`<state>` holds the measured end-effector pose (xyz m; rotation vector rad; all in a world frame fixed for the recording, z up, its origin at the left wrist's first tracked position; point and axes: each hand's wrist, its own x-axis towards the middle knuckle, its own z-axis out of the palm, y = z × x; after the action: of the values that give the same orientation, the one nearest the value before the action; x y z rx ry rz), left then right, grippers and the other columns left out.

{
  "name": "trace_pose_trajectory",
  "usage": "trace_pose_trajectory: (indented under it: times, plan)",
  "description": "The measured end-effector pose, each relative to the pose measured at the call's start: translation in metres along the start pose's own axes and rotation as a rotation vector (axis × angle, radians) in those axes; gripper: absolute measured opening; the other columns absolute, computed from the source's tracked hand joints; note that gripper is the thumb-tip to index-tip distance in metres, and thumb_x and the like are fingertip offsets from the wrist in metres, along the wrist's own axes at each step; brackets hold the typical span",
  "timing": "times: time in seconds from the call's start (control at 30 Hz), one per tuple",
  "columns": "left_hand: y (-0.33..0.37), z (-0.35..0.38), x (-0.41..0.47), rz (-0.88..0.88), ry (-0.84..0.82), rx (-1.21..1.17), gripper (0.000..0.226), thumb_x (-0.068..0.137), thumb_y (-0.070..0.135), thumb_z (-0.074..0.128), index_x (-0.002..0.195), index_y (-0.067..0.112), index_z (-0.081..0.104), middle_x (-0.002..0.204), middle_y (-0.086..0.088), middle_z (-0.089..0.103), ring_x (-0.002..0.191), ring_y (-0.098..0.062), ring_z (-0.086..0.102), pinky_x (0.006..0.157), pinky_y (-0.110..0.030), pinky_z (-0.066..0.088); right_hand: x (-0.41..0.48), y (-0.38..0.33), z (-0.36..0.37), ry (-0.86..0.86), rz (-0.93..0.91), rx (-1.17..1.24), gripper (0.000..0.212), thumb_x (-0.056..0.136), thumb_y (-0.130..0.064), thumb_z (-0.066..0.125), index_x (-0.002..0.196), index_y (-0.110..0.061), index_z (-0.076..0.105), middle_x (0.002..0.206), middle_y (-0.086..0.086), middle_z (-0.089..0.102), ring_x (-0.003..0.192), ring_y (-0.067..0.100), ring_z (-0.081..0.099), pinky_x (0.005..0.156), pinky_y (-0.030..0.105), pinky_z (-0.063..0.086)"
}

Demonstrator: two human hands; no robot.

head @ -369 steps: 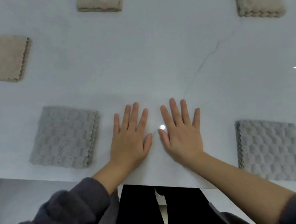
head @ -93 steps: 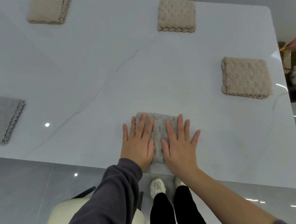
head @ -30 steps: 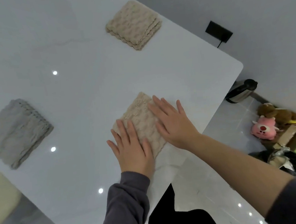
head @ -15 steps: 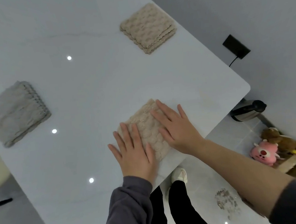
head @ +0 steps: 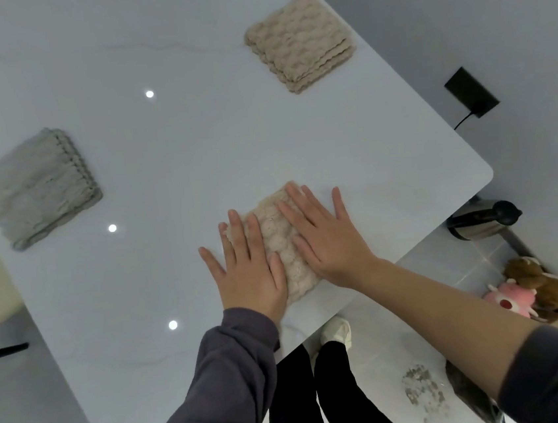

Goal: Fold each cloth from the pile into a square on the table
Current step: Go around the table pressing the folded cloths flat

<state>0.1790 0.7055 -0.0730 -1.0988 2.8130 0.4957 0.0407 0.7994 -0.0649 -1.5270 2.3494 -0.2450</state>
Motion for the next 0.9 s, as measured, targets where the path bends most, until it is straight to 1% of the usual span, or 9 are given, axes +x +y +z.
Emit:
trace_pose_trajectory:
  times: [0.27, 0.37, 0.43, 0.5, 0.6, 0.67, 0.73, 0.83, 0.9]
  plan:
    - [-0.003, -0.002, 0.002, 0.029, -0.004, 0.020, 0.065, 0.094, 0.038, 0.020, 0.153, 0.012, 0.006, 0.161, -0.012, 0.007, 0.147, -0.033, 0.011, 0.114, -0.060, -0.005, -0.001, -0.002, 0.003, 0.041, 0.011, -0.011, 0.055, 0.102, -0.035, 0.018, 0.155, -0.018, 0.016, 0.164, 0.006, 0.002, 0.150, 0.023, 0.007, 0.116, 0.062, 0.005]
    - [-0.002, -0.007, 0.002, 0.069, -0.031, 0.058, 0.065, 0.094, 0.040, 0.021, 0.152, 0.011, 0.015, 0.160, -0.009, 0.015, 0.146, -0.036, 0.013, 0.113, -0.062, -0.002, -0.002, -0.003, 0.001, 0.023, 0.000, -0.027, 0.056, 0.102, -0.037, 0.017, 0.155, -0.019, 0.016, 0.164, 0.007, 0.001, 0.150, 0.024, 0.006, 0.115, 0.063, 0.008]
    - [-0.009, -0.017, 0.006, 0.115, -0.037, 0.107, 0.063, 0.095, 0.043, 0.023, 0.151, 0.013, 0.024, 0.158, -0.006, 0.023, 0.146, -0.037, 0.014, 0.112, -0.062, -0.005, -0.004, 0.003, -0.005, 0.018, -0.023, -0.027, 0.056, 0.102, -0.040, 0.017, 0.155, -0.022, 0.012, 0.164, 0.005, -0.001, 0.151, 0.024, 0.002, 0.115, 0.064, 0.008]
    - [-0.026, -0.034, 0.018, 0.171, -0.032, 0.119, 0.063, 0.096, 0.046, 0.021, 0.151, 0.016, 0.024, 0.159, -0.002, 0.022, 0.147, -0.035, 0.009, 0.113, -0.059, -0.010, -0.014, 0.015, -0.015, 0.025, -0.078, -0.058, 0.057, 0.101, -0.040, 0.022, 0.155, -0.023, 0.012, 0.163, 0.008, 0.002, 0.150, 0.027, 0.002, 0.114, 0.065, 0.011]
    - [-0.043, -0.062, 0.051, 0.320, -0.022, 0.064, 0.064, 0.096, 0.047, 0.016, 0.153, 0.017, 0.017, 0.161, 0.000, 0.013, 0.148, -0.030, 0.002, 0.116, -0.056, -0.007, -0.037, 0.028, -0.023, 0.032, -0.371, -0.187, 0.059, 0.100, -0.040, 0.032, 0.154, -0.020, 0.020, 0.162, 0.014, 0.011, 0.149, 0.032, 0.009, 0.114, 0.065, 0.011]
    - [-0.043, -0.072, 0.077, 0.514, -0.033, 0.084, 0.061, 0.098, 0.046, 0.012, 0.153, 0.020, 0.011, 0.161, 0.002, 0.008, 0.148, -0.029, 0.001, 0.117, -0.057, 0.000, -0.042, 0.025, -0.022, 0.032, -0.623, -0.234, 0.058, 0.099, -0.040, 0.038, 0.152, -0.020, 0.025, 0.160, 0.014, 0.017, 0.149, 0.032, 0.013, 0.116, 0.062, 0.011]
    - [-0.037, -0.075, 0.101, 0.714, -0.066, 0.149, 0.058, 0.100, 0.045, 0.011, 0.154, 0.024, 0.010, 0.161, 0.004, 0.005, 0.149, -0.026, 0.001, 0.118, -0.054, 0.002, -0.040, 0.018, -0.017, 0.033, -0.819, -0.267, 0.057, 0.098, -0.037, 0.044, 0.150, -0.021, 0.028, 0.159, 0.012, 0.023, 0.148, 0.031, 0.016, 0.116, 0.061, 0.015]
    - [-0.029, -0.070, 0.123, 0.963, -0.109, 0.239, 0.056, 0.101, 0.043, 0.013, 0.154, 0.025, 0.013, 0.162, 0.003, 0.007, 0.149, -0.026, 0.004, 0.118, -0.052, 0.004, -0.029, 0.012, -0.014, 0.060, -0.975, -0.294, 0.049, 0.100, -0.028, 0.041, 0.148, -0.022, 0.034, 0.157, 0.007, 0.030, 0.147, 0.026, 0.023, 0.115, 0.057, 0.022]
    - [-0.027, -0.063, 0.129, 1.070, -0.134, 0.257, 0.054, 0.101, 0.041, 0.016, 0.153, 0.025, 0.015, 0.162, 0.002, 0.009, 0.149, -0.026, 0.006, 0.118, -0.052, 0.005, -0.020, 0.013, -0.012, 0.061, -1.038, -0.316, 0.046, 0.102, -0.022, 0.038, 0.148, -0.023, 0.039, 0.156, 0.004, 0.032, 0.146, 0.024, 0.025, 0.116, 0.054, 0.023]
